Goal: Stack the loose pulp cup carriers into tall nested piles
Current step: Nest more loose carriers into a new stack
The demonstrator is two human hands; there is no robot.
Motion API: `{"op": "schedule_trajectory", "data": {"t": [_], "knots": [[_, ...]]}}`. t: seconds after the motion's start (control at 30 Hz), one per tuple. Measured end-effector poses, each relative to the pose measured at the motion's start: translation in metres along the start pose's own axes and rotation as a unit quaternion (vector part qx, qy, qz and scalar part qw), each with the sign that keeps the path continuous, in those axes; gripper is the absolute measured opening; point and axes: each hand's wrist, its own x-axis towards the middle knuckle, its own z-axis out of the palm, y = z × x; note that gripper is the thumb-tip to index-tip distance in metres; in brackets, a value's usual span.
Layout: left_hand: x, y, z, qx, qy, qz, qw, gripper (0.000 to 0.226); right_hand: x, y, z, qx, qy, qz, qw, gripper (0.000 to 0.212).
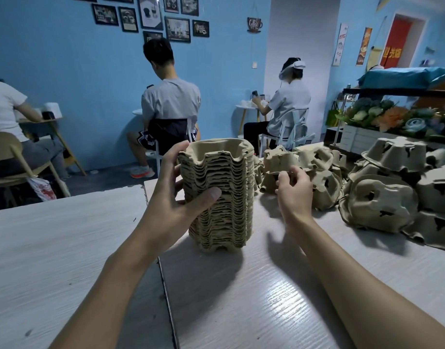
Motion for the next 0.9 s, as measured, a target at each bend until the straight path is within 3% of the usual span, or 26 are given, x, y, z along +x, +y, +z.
{"op": "schedule_trajectory", "data": {"t": [0.17, 0.37, 0.57, 0.77, 0.9], "knots": [[0.001, -0.001, 0.0, 0.0, 0.002, -0.002, 1.0, 0.079, -0.009, -0.015, -0.01, 0.013, 0.054, -0.111, 0.992, 0.034], [0.0, 0.0, 0.001, -0.007, 0.003, -0.01, 1.0, 0.079, -0.02, -0.047, -0.014, 0.075, 0.055, -0.184, 0.979, 0.018], [-0.001, 0.002, 0.0, -0.01, 0.0, -0.013, 1.0, 0.078, -0.026, -0.084, -0.016, 0.111, 0.034, -0.304, 0.946, 0.03], [0.001, 0.003, 0.001, -0.002, 0.001, -0.016, 1.0, 0.077, -0.032, -0.104, -0.013, 0.083, -0.014, -0.407, 0.909, 0.015], [0.002, 0.0, 0.002, 0.007, 0.008, -0.008, 1.0, 0.092, -0.037, -0.103, -0.011, 0.047, -0.062, -0.448, 0.891, 0.017]]}}
